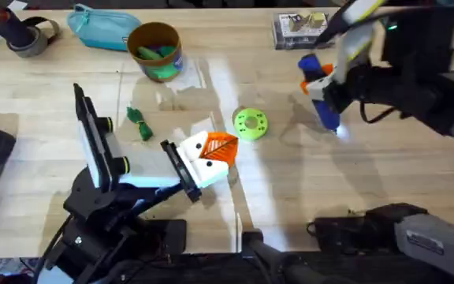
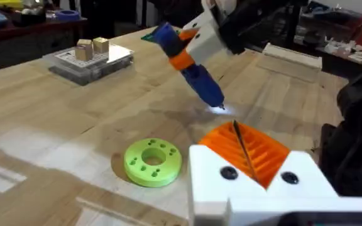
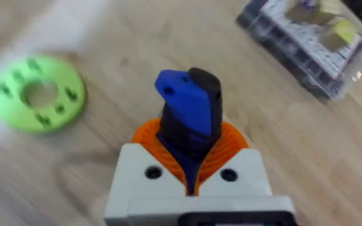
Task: Pick up the gripper from the table and insert it into the empty holder that is missing its gripper. Then pick up a screw, insert it into the mounting hole, and use the screwdriver to tighten it. Finally, clean up the table by picking up the vegetable and placing it into the bucket.
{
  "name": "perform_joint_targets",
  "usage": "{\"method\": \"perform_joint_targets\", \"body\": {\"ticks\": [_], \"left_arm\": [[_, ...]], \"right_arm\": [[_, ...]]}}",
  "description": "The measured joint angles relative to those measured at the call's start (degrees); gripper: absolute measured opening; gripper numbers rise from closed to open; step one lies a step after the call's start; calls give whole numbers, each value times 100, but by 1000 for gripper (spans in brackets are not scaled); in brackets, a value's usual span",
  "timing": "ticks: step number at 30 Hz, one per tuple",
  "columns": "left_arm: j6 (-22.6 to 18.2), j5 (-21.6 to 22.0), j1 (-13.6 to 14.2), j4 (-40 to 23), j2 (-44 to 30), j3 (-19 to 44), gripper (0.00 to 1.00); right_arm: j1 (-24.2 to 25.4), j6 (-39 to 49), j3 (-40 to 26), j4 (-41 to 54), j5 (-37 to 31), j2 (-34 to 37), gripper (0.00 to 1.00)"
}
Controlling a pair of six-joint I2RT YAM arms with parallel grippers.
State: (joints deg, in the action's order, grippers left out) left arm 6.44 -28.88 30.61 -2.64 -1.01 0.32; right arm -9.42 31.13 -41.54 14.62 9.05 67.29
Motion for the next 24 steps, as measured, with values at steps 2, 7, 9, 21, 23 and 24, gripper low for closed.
{"method": "perform_joint_targets", "body": {"ticks": [2,7,9,21,23,24], "left_arm": [[0,0,0,-1,0,0,9],[2,-1,0,0,0,0,9],[0,0,0,0,0,0,9],[2,0,0,-2,0,0,9],[0,0,0,-1,0,0,9],[0,0,0,0,1,0,9]], "right_arm": [[-91,770,0,-62,-142,416,37],[-582,2022,0,-467,-448,1530,302],[-707,2096,0,-485,-474,1724,613],[-1017,505,-39,-54,-521,788,996],[-1017,74,-41,155,-516,285,996],[-1017,-151,-42,245,-513,37,996]]}}
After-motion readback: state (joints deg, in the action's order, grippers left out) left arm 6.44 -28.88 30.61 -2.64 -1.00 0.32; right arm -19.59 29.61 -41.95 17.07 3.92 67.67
